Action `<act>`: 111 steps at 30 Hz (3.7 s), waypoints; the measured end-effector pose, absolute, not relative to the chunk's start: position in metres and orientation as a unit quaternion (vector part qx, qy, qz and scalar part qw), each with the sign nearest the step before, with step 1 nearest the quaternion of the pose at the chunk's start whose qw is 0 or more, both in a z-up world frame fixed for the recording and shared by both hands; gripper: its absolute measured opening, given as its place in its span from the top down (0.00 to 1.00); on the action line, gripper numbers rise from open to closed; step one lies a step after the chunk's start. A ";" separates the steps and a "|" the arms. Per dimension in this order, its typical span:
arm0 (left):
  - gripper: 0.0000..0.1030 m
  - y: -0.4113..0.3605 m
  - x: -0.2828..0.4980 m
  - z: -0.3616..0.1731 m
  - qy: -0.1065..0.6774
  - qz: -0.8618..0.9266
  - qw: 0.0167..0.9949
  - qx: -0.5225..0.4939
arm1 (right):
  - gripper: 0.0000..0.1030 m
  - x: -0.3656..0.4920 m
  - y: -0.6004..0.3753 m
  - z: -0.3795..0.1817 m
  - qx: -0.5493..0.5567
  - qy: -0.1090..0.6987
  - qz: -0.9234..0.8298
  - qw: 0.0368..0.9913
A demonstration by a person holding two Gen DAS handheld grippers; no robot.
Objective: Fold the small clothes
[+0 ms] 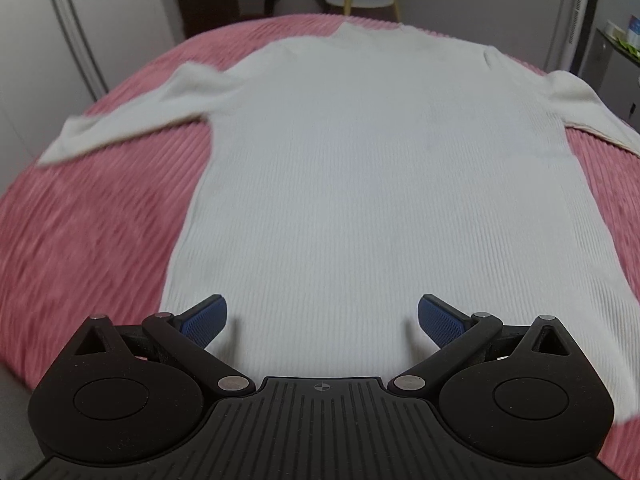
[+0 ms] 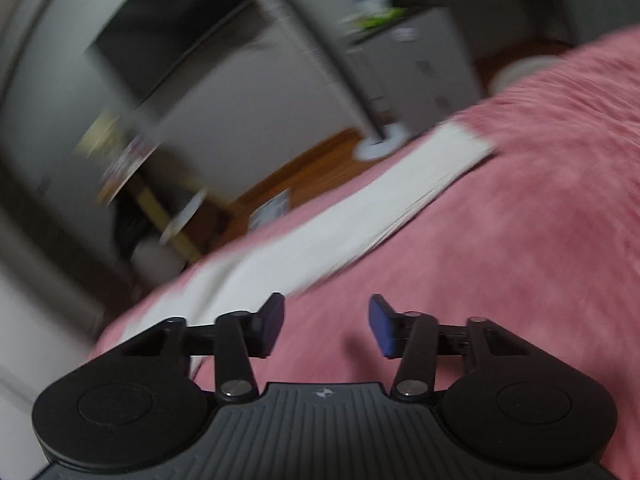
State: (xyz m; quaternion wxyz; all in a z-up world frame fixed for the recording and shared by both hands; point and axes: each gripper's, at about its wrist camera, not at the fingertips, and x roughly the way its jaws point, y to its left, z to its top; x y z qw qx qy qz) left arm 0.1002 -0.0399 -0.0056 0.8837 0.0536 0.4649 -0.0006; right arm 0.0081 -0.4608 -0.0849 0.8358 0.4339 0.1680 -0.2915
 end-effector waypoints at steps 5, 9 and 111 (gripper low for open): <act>0.00 -0.062 0.136 -0.019 0.463 0.005 0.884 0.066 | 0.70 0.013 -0.548 -0.114 0.495 0.153 -0.364 0.774; 0.00 -0.076 0.159 -0.032 0.473 -0.003 0.879 0.063 | 0.70 0.017 -0.582 -0.136 0.534 0.134 -0.370 0.749; 0.99 0.033 0.350 -0.012 0.424 -0.030 0.902 -0.070 | 0.53 0.137 -0.314 -0.067 0.206 0.232 -0.083 0.947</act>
